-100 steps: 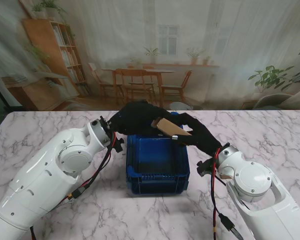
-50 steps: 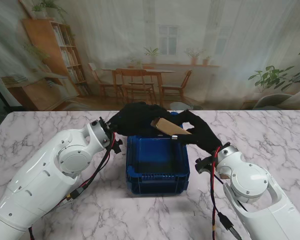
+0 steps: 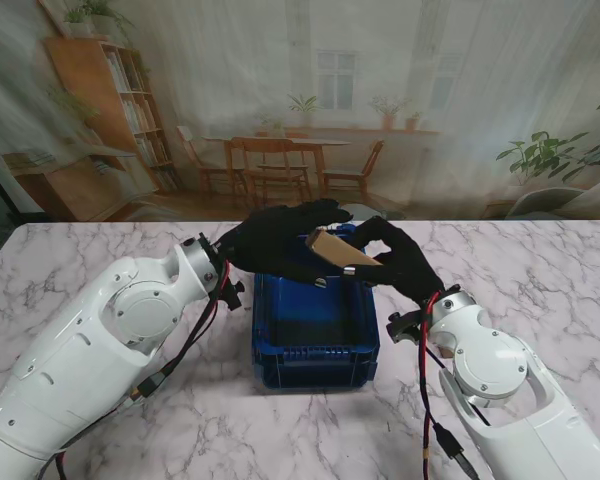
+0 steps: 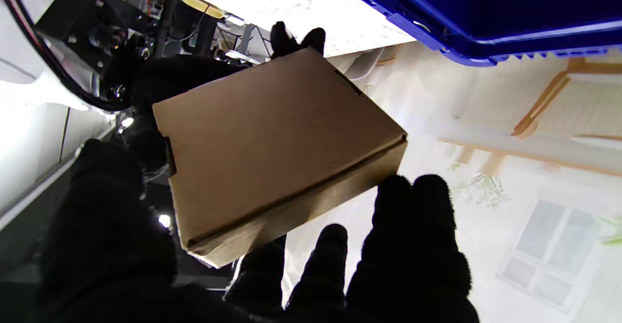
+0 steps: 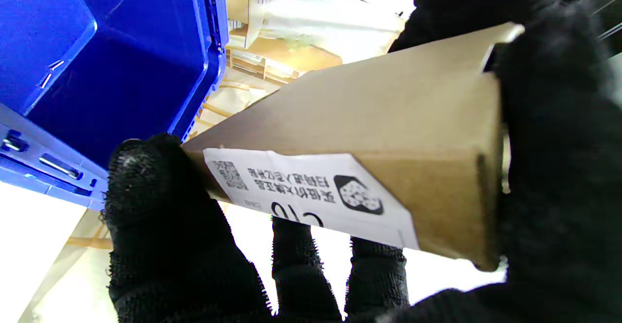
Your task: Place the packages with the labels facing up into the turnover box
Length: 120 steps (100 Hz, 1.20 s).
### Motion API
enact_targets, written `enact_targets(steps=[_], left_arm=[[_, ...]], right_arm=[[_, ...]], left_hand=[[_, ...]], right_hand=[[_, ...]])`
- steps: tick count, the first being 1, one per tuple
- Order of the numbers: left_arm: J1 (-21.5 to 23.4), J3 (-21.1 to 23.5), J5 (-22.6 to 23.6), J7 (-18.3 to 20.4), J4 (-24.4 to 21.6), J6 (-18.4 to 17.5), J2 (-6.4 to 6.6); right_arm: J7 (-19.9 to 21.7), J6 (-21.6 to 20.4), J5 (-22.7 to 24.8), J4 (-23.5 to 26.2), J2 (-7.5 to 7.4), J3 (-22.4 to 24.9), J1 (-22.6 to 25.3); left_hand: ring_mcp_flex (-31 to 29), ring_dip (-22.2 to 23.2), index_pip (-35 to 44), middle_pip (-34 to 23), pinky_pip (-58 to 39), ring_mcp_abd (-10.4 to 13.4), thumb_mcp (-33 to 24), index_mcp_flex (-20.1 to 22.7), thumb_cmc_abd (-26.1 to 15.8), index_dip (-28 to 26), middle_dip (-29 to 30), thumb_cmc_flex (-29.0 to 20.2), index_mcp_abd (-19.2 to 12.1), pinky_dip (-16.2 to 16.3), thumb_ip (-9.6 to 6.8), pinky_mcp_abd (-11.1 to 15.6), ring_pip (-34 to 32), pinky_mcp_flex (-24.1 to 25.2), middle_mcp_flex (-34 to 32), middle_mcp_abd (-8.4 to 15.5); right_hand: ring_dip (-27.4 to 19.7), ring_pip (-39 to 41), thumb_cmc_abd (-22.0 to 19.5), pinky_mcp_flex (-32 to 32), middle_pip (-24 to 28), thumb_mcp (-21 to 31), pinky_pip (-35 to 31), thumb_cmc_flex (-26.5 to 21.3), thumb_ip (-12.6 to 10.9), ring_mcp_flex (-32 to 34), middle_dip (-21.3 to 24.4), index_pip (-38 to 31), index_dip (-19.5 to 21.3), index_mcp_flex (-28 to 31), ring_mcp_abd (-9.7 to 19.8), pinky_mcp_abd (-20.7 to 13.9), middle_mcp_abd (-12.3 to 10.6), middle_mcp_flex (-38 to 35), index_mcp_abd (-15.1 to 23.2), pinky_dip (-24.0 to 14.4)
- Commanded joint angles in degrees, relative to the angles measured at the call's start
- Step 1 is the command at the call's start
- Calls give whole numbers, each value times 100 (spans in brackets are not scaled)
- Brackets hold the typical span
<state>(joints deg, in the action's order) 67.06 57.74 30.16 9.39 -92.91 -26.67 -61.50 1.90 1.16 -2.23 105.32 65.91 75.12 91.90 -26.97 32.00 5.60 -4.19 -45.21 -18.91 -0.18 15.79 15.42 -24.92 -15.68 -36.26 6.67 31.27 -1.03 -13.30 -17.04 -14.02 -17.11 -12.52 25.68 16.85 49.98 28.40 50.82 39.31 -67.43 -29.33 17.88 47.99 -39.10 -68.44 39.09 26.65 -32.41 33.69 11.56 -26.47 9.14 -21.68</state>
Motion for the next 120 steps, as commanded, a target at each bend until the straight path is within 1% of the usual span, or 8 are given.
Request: enact_targets(steps=[1, 12, 24, 51, 69, 84, 100, 120], left_arm=[[15, -25, -135, 197, -7, 87, -23], [25, 33, -255, 291, -42, 204, -17], [16, 121, -429, 524, -106, 442, 12], [-61, 151, -667, 682, 7, 789, 5], [-149, 130, -1002, 804, 134, 1175, -23], [-309, 139, -1508, 1296, 111, 1730, 5], [-735, -33, -1897, 2093, 169, 2211, 105], [-1273, -477, -2088, 2606, 410, 2531, 152]], right_arm=[[-42, -48, 65, 52, 61, -36, 0], [-129, -112, 216, 14, 67, -18, 3], [-287, -337, 659, -111, 62, -28, -23], [-439, -449, 788, -238, 85, -57, -76], [-533, -530, 917, -328, 95, -79, -106], [-683, -760, 1300, -431, 89, -113, -139], [-905, -991, 1702, -538, 95, -177, -186], [-1266, -1325, 2269, -718, 109, -284, -231]], left_hand=[[339, -434, -200, 222, 364, 200, 123, -243, 37, 122, 177, 220, 67, -219, 206, 113, 442, 130, 346, -84], [702, -673, -293, 435, 738, 104, 120, -480, -93, 167, 321, 339, 146, -442, 190, 162, 555, 303, 744, -297], [814, -768, -201, 411, 858, 65, 126, -461, -432, 84, 357, 463, 334, -519, 200, 161, 568, 355, 681, -458], [676, -819, -173, 394, 767, 30, 138, -524, -452, -30, 365, 377, 440, -487, 195, 147, 470, 232, 600, -471], [584, -818, -261, 411, 651, -86, 178, -630, -933, -16, 379, 566, 618, -447, 230, 134, 431, 141, 628, -542], [798, -1017, -330, 439, 877, -286, 237, -646, -1179, 26, 486, 892, 872, -593, 282, -5, 637, 242, 632, -625], [1082, -1308, -194, 350, 1339, -274, 237, -415, -930, -54, 438, 1242, 1563, -896, 309, 1, 814, 352, 219, -791], [1125, -1346, -310, 408, 1428, -209, 243, -606, -608, -20, 419, 1279, 1590, -942, 317, 125, 827, 355, 463, -764]], right_hand=[[329, 2779, -530, 465, 766, 2891, -412, -1618, -505, 776, -207, -901, 356, 589, 2714, -1575, -191, -386, 390, 52], [325, 2777, -539, 469, 765, 2904, -403, -1618, -499, 776, -204, -904, 358, 586, 2715, -1571, -191, -385, 393, 73], [324, 2777, -540, 473, 763, 2886, -404, -1606, -488, 771, -200, -904, 356, 582, 2720, -1569, -191, -381, 397, 86], [310, 2809, -554, 630, 809, 3035, -424, -1667, -503, 918, -197, -919, 354, 631, 2747, -1608, -225, -513, 396, 134], [313, 2826, -530, 657, 837, 3104, -428, -1670, -486, 941, -201, -928, 361, 662, 2756, -1631, -235, -543, 407, 164], [308, 2826, -540, 659, 835, 3115, -427, -1663, -479, 942, -194, -926, 361, 659, 2762, -1649, -239, -540, 415, 180], [297, 2816, -547, 665, 842, 3136, -427, -1687, -482, 939, -190, -937, 368, 661, 2767, -1656, -253, -547, 427, 198], [287, 2809, -557, 660, 852, 3158, -426, -1700, -481, 949, -184, -942, 370, 677, 2786, -1667, -262, -548, 459, 219]])
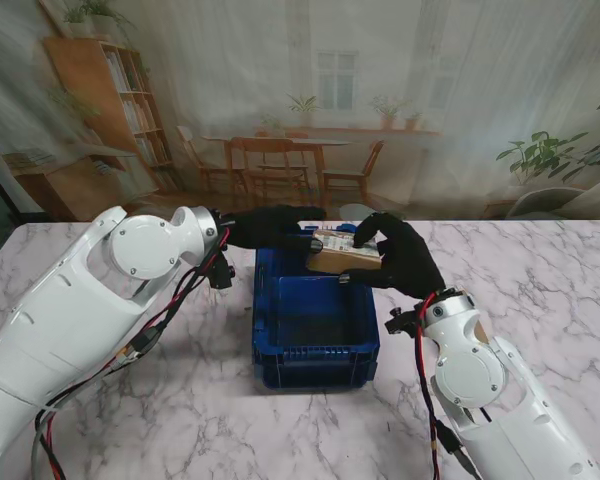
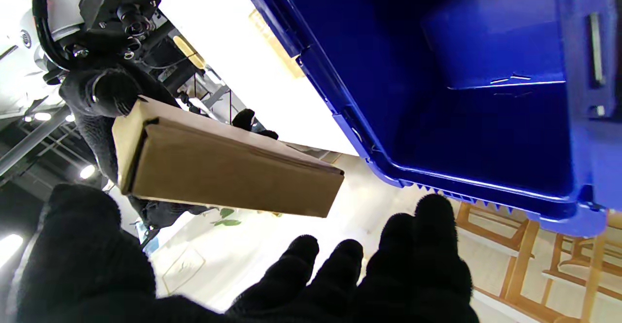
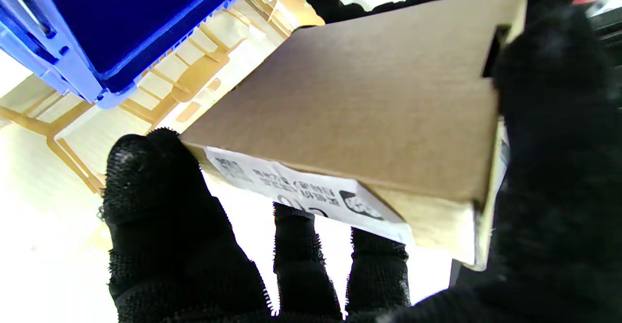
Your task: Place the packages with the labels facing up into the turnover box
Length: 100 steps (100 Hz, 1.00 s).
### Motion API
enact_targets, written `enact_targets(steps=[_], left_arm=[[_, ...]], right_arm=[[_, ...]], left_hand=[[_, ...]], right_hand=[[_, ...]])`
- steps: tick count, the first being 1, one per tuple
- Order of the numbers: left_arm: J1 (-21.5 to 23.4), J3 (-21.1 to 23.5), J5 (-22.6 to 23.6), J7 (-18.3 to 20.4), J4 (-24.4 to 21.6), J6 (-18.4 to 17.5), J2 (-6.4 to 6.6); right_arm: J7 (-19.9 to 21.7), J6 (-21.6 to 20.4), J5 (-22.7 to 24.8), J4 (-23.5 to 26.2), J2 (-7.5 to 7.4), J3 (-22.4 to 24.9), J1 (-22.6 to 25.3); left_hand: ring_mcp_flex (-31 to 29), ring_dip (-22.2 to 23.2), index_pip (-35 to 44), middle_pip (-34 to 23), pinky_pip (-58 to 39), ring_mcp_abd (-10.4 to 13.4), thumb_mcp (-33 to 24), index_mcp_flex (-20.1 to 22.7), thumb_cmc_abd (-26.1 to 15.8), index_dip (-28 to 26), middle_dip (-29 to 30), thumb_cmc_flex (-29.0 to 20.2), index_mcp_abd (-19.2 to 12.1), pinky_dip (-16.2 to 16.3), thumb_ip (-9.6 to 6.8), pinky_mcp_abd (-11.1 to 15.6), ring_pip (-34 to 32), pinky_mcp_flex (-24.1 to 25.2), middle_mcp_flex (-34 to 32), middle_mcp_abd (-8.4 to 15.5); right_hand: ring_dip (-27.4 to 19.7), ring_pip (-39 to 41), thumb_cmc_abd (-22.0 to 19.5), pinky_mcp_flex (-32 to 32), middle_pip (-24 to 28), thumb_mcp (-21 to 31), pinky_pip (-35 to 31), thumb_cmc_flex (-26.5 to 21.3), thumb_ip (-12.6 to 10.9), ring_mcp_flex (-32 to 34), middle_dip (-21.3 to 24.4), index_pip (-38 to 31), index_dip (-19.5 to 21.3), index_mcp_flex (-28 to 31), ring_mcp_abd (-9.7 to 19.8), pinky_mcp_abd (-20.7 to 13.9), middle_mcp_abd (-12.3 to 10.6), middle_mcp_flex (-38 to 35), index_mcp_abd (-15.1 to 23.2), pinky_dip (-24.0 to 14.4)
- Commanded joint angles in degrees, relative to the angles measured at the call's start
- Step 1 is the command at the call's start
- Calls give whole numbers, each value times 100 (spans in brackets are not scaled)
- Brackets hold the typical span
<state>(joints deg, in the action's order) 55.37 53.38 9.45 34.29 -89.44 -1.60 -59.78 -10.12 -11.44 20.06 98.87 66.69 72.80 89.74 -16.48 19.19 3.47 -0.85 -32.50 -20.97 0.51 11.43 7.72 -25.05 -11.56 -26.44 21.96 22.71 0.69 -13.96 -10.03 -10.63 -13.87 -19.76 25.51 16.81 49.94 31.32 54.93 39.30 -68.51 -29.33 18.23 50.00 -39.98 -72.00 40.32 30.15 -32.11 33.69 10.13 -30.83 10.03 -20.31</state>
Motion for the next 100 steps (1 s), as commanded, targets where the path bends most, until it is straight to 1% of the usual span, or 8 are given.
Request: enact_targets(steps=[1, 40, 54, 61, 67, 74, 85, 100], left_arm=[[-113, -52, -21, 131, 63, 35, -18], [-459, -345, -283, 796, 130, 352, 85], [-521, -445, -137, 836, 190, 189, 111], [-511, -462, -131, 778, 225, 162, 96], [-516, -480, -102, 763, 225, 226, 91], [-535, -506, -70, 777, 207, 397, 92], [-526, -521, 21, 650, 221, 439, 63], [-484, -517, -3, 419, 303, 300, 1]], right_arm=[[-82, -79, 62, -83, 33, -58, -17], [-673, -464, 776, -436, 72, -311, -148], [-720, -446, 838, -509, 78, -395, -208], [-737, -456, 840, -536, 82, -409, -231], [-746, -477, 852, -553, 83, -415, -247], [-767, -516, 898, -572, 80, -426, -258], [-806, -593, 976, -586, 75, -431, -248], [-830, -652, 996, -569, 75, -421, -208]], left_hand=[[71, -65, -101, 79, 158, -7, 172, -176, 178, -4, 9, 292, 53, -86, 145, 188, 122, 14, 155, -39], [-75, -2, -321, 70, 199, -4, 147, -378, 1005, 170, 42, -10, 98, -44, 168, 238, 39, -98, 372, -40], [-725, 519, -310, -48, -440, 294, 43, -371, 1585, 277, -274, -1099, -10, 311, -31, 605, -375, -541, 132, -27], [-912, 814, -259, -127, -738, 325, 42, -388, 1572, 200, -469, -1201, -122, 461, -67, 641, -557, -616, 74, 17], [-919, 1040, -211, -141, -843, 214, 84, -398, 1245, 93, -642, -760, -91, 538, 12, 581, -558, -597, 74, 10], [-826, 983, -258, -54, -798, 85, 115, -398, 826, 107, -599, -427, -141, 529, 75, 479, -394, -550, 267, 28], [-722, 786, -399, 63, -672, 34, 113, -375, 584, 298, -312, -314, -256, 462, 90, 454, -263, -528, 444, 7], [-733, 548, -385, 101, -647, 181, 51, -365, 852, 571, -48, -698, -532, 412, 50, 513, -218, -599, 408, 45]], right_hand=[[303, 2811, -553, 368, 442, 3159, -318, -1701, -516, 745, -95, -587, 247, 328, 2757, -1667, -121, -111, 372, 83], [295, 2805, -569, 364, 468, 3168, -309, -1712, -510, 743, -76, -612, 251, 314, 2787, -1699, -137, -90, 403, 118], [295, 2813, -568, 384, 482, 3168, -309, -1715, -508, 766, -67, -617, 247, 317, 2791, -1718, -143, -117, 400, 128], [295, 2817, -558, 395, 488, 3178, -302, -1725, -507, 774, -64, -619, 244, 326, 2794, -1724, -148, -122, 400, 137], [298, 2826, -551, 407, 493, 3180, -302, -1719, -501, 781, -61, -618, 240, 337, 2787, -1720, -144, -132, 410, 143], [301, 2835, -547, 420, 499, 3189, -305, -1723, -497, 789, -58, -622, 240, 343, 2795, -1736, -156, -141, 412, 148], [302, 2845, -543, 435, 506, 3193, -311, -1726, -493, 801, -57, -624, 240, 351, 2800, -1735, -157, -160, 415, 153], [304, 2866, -534, 465, 517, 3209, -327, -1738, -492, 835, -56, -626, 238, 367, 2821, -1747, -173, -199, 411, 159]])
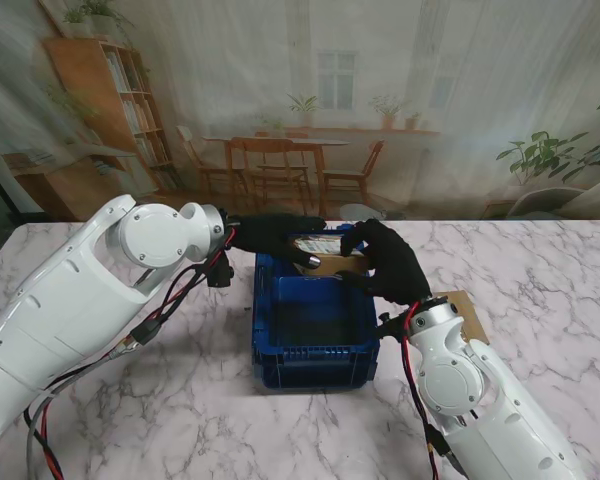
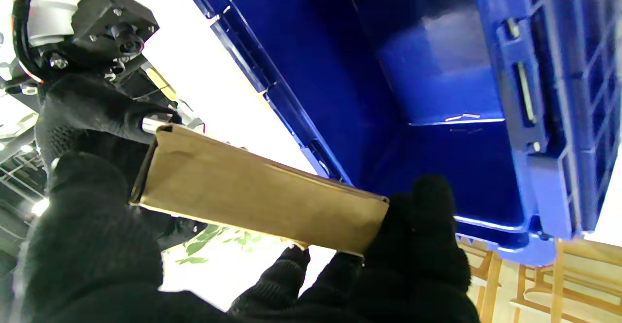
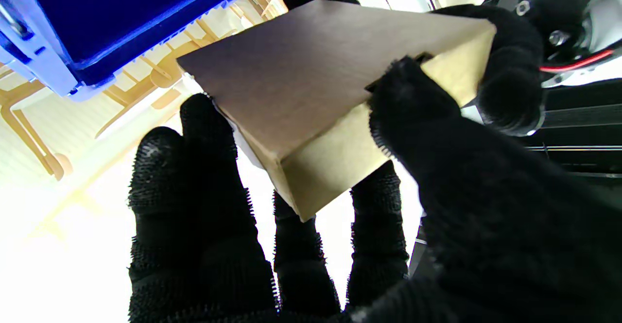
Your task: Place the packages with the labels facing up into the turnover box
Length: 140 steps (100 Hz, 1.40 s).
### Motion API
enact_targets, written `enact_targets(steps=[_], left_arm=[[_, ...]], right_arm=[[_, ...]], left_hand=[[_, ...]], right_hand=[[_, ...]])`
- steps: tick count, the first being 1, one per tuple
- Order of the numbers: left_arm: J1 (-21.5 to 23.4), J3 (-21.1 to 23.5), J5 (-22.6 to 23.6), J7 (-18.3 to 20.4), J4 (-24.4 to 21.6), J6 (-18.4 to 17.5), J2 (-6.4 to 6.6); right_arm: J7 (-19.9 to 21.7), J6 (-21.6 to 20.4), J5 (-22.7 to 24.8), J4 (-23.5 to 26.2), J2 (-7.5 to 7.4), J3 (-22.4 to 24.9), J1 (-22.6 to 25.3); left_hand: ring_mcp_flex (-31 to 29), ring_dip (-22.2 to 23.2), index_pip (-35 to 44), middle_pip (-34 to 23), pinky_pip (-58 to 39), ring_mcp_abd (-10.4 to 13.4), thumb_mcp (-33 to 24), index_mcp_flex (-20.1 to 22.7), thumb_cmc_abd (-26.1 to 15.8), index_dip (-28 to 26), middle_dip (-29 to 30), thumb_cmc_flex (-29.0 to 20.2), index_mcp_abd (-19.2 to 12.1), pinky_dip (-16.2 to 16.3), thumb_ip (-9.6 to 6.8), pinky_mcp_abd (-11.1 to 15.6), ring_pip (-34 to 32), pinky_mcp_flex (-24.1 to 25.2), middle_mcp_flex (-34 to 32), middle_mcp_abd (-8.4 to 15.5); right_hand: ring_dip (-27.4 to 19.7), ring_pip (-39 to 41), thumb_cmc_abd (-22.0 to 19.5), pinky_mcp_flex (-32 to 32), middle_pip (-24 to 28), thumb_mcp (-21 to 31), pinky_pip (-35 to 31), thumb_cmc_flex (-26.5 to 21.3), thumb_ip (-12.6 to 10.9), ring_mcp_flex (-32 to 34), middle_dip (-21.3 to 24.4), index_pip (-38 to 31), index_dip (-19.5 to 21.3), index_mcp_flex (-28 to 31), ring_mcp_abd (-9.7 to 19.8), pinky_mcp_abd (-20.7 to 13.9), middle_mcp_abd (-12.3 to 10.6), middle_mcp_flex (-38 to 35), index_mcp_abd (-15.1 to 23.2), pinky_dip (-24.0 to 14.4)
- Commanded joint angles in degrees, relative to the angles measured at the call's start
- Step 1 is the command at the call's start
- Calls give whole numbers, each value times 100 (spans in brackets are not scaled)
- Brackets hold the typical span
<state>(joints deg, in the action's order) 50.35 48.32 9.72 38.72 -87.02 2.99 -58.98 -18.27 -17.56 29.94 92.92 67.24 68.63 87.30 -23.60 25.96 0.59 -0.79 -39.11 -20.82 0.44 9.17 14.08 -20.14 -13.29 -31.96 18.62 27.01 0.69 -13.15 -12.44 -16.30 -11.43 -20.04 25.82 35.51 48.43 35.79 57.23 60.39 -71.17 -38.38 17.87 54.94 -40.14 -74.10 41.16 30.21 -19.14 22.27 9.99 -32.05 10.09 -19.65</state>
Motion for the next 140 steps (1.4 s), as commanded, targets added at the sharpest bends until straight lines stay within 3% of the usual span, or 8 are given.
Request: enact_targets(steps=[1, 41, 61, 78, 95, 100, 113, 140], left_arm=[[21, -11, -39, -42, 71, -181, -84], [-11, -103, 87, -193, 165, -535, -104], [41, -135, 112, -380, 162, -635, -144], [94, -178, 202, -571, 121, -678, -181], [156, -205, 319, -778, 107, -733, -218], [186, -197, 362, -842, 97, -730, -228], [269, -156, 531, -1038, 89, -755, -253], [494, -1, 816, -1436, 9, -853, -299]], right_arm=[[-15, -41, 9, 28, 20, -3, 38], [-57, -18, 16, 30, 28, -9, 49], [-56, -56, -10, 34, 33, -37, 40], [-42, -106, -34, 42, 33, -48, 48], [14, -165, -79, 58, 26, -48, 67], [52, -185, -101, 70, 20, -45, 76], [189, -206, -199, 120, 2, -31, 112], [312, -143, -364, 210, -3, -35, 148]], left_hand=[[-41, -128, -73, 93, -15, 192, 72, -146, 243, 58, 142, -222, -209, -7, 43, 446, -1, -36, 142, 84], [-400, 99, 182, -38, -338, 537, -6, -123, 615, -363, 17, -1419, -316, 105, -179, 643, -229, -188, -217, 164], [-696, 870, 422, -415, -685, 871, -195, 193, 392, -644, -793, -2685, -435, 186, -574, 927, -676, -341, -647, 465], [-716, 1773, 1264, -1413, -874, 1016, -663, 463, 91, -1892, -2410, -3380, -871, 281, -639, 1025, -957, -341, -807, 747], [-926, 2390, 2656, -2384, -1186, 1156, -1171, 541, -35, -3554, -3269, -3696, -1375, 386, -743, 1089, -1298, -488, -982, 1133], [-1042, 3327, 3067, -2500, -1301, 1135, -1507, 588, 112, -3810, -4265, -3742, -1448, 410, -667, 1106, -1208, -533, -1091, 1196], [-1321, 3992, 3717, -2433, -1548, 1134, -2145, 698, 439, -4061, -5196, -3806, -1562, 484, -486, 1143, -1159, -653, -1457, 1306], [-1746, 4321, 4200, -2293, -1968, 1151, -2692, 1103, 793, -4216, -5750, -3908, -1578, 167, -236, 1104, -1150, -904, -2036, 1446]], right_hand=[[274, 1000, -380, 22, 291, 1099, -63, -833, -454, 348, -42, -419, 155, 366, 1522, -607, -165, -86, 404, 93], [277, 1108, -311, 131, 345, 1127, -123, -878, -411, 464, -57, -441, 163, 404, 1575, -640, -212, -222, 405, 108], [260, 1107, -331, 106, 329, 1115, -112, -869, -408, 443, -43, -437, 159, 394, 1552, -645, -205, -217, 415, 125], [238, 1065, -379, 45, 297, 1087, -78, -851, -418, 378, -24, -438, 156, 374, 1526, -646, -195, -178, 429, 146], [214, 967, -461, -55, 238, 1037, -19, -811, -446, 292, 4, -418, 140, 312, 1488, -617, -167, -98, 438, 172], [215, 913, -540, -118, 202, 982, 15, -772, -461, 231, 18, -388, 114, 238, 1474, -610, -150, -32, 409, 183], [277, 760, -734, -297, 106, 600, 78, -757, -456, 50, 59, -323, -141, -75, 1450, -604, -98, 126, 207, 174], [296, 718, -845, -358, 73, 267, 86, -727, -498, -52, 97, -269, -465, -444, 1460, -593, -82, 227, -94, 132]])
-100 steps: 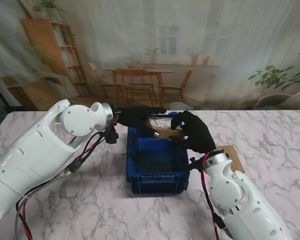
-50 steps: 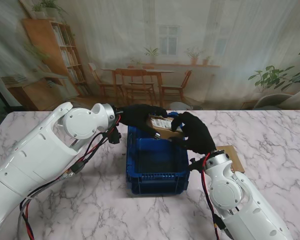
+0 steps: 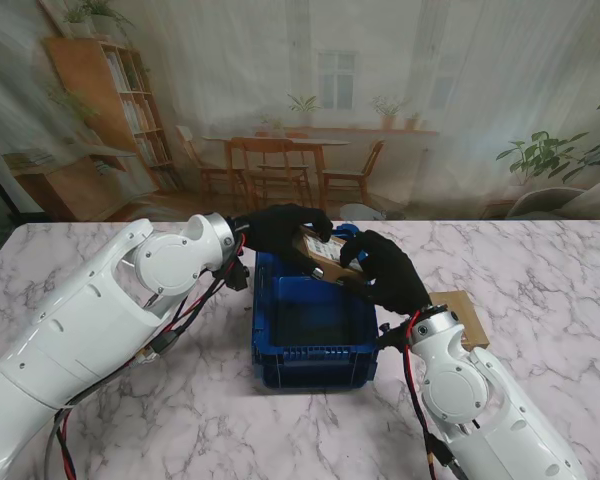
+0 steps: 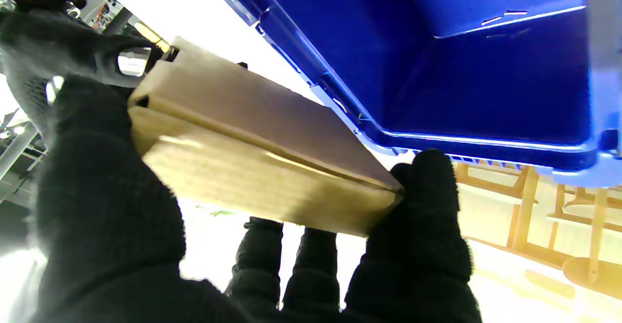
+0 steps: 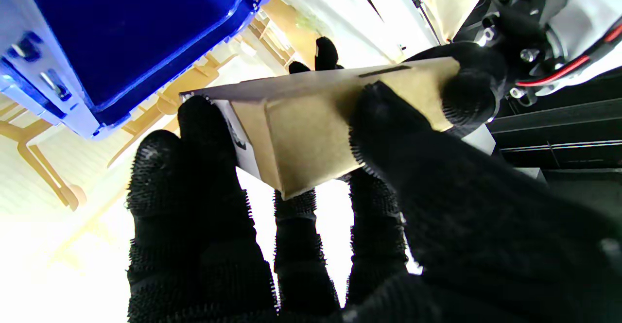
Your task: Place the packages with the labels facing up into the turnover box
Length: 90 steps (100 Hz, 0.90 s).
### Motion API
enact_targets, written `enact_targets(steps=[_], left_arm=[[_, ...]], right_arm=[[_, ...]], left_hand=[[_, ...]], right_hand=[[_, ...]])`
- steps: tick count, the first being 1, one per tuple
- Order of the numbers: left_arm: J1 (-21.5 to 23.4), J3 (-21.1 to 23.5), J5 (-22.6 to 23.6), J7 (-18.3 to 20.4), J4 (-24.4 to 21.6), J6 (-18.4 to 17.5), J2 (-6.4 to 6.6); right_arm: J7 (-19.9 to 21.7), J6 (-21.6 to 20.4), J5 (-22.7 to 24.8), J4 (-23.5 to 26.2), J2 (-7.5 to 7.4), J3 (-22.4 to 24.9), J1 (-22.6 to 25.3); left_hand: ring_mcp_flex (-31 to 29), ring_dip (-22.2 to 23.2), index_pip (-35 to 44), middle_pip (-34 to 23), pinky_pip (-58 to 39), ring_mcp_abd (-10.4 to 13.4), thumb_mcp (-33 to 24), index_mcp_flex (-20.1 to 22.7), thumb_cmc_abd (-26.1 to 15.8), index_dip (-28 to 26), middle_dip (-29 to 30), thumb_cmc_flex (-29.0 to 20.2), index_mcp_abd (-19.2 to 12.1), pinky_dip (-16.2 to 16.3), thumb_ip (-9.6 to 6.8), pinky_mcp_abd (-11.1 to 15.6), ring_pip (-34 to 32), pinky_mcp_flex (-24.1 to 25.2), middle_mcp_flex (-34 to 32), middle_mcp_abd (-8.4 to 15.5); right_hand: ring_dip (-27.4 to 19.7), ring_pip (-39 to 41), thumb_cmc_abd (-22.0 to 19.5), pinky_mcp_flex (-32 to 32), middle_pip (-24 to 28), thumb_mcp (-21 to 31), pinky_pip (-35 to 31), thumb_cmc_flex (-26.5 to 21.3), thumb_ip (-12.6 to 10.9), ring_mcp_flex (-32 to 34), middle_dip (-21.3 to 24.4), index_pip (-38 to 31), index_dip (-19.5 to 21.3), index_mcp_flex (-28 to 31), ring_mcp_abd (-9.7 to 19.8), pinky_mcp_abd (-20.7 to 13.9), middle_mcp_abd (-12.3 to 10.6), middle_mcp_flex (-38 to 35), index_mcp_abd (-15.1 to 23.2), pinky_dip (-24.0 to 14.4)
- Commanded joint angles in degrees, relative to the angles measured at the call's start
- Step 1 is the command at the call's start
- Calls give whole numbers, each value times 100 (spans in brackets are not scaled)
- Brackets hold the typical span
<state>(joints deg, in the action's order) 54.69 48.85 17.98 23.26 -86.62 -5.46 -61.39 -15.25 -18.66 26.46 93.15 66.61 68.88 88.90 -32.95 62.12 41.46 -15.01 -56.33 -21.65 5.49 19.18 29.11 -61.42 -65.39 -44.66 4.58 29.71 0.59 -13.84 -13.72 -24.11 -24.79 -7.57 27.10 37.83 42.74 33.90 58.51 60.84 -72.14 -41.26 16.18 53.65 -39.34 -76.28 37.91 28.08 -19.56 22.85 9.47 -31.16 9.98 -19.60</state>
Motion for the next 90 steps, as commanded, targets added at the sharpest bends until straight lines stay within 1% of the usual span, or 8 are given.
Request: enact_targets(steps=[1, 17, 24, 30, 37, 52, 71, 90], left_arm=[[64, -51, -5, 103, -32, -11, -59], [90, -39, 6, 45, -48, 8, -73], [100, -41, 17, -16, -46, 14, -88], [117, -43, 37, -108, -31, -6, -108], [132, -42, 52, -180, -18, -29, -124], [161, -15, 89, -237, -16, -56, -130], [275, 129, 126, -255, -74, -98, -110], [529, 389, 308, -324, -231, -450, -56]], right_arm=[[8, -29, -18, 189, 61, -62, -12], [48, 10, -99, 215, 64, -75, -19], [60, 17, -114, 220, 64, -76, -18], [58, 17, -145, 228, 68, -65, -6], [58, 30, -204, 252, 74, -38, 24], [39, 66, -280, 312, 86, 36, 105], [-33, 97, -391, 442, 110, 172, 242], [-8, 265, -556, 612, 115, 425, 433]], left_hand=[[-816, 707, 118, -872, -250, 1234, -3201, 110, -705, -89, -544, -2637, -176, -104, -225, 1169, -1025, -128, -708, 202], [-874, 725, 203, -859, -324, 1227, -3290, 225, -661, -94, -613, -2656, -179, -125, -219, 1141, -1068, -176, -802, 220], [-910, 740, 276, -870, -378, 1225, -3335, 301, -622, -117, -674, -2666, -173, -131, -205, 1142, -1098, -212, -885, 238], [-938, 726, 419, -710, -500, 1226, -3507, 366, -578, -114, -881, -2604, -154, -205, -127, 1137, -1154, -222, -1024, 259], [-955, 728, 545, -731, -537, 1220, -3544, 428, -574, -185, -934, -2599, -124, -206, -126, 1125, -1177, -239, -1065, 278], [-971, 722, 683, -765, -569, 1231, -3592, 526, -572, -238, -960, -2583, -124, -196, -132, 1119, -1201, -245, -1106, 306], [-939, 707, 723, -743, -558, 1214, -3611, 561, -592, -213, -944, -2584, -110, -203, -110, 1113, -1200, -219, -1091, 292], [-944, 706, 810, -759, -573, 1218, -3614, 631, -630, -222, -962, -2611, -105, -183, -73, 1109, -1226, -213, -1116, 301]], right_hand=[[168, 485, -275, -167, -55, 225, 182, -438, -329, 78, 18, -53, -141, -234, 1501, -650, -29, 140, -83, 126], [167, 479, -273, -260, -57, -107, 201, -260, -337, -33, 35, -21, -217, -397, 1555, -660, -40, 252, -135, 109], [183, 507, -176, -450, -73, -305, 230, 548, -453, -221, 34, 203, -264, -513, 1550, -642, -54, 379, -326, 70], [193, 548, -267, -589, -96, -484, 230, 871, -584, -361, 38, 483, -197, -509, 1525, -613, -37, 457, -460, 3], [197, 580, -391, -792, -137, -766, 257, 1208, -979, -559, 43, 857, 222, -428, 1485, -545, -23, 571, -549, -89], [206, 554, -609, -1277, -272, -1387, 262, 1553, -968, -1022, 82, 1263, 348, -597, 1348, -360, -26, 830, -574, -211], [204, 439, -1059, -1653, -690, -2140, 344, 1985, -1034, -1492, 381, 2346, -247, -915, 1252, -367, 65, 1188, -933, -418], [-13, -79, -1269, -1899, -1489, -2298, 499, 2215, -1061, -1799, 1117, 3012, -709, -993, 1059, -348, 242, 1402, -1151, -545]])
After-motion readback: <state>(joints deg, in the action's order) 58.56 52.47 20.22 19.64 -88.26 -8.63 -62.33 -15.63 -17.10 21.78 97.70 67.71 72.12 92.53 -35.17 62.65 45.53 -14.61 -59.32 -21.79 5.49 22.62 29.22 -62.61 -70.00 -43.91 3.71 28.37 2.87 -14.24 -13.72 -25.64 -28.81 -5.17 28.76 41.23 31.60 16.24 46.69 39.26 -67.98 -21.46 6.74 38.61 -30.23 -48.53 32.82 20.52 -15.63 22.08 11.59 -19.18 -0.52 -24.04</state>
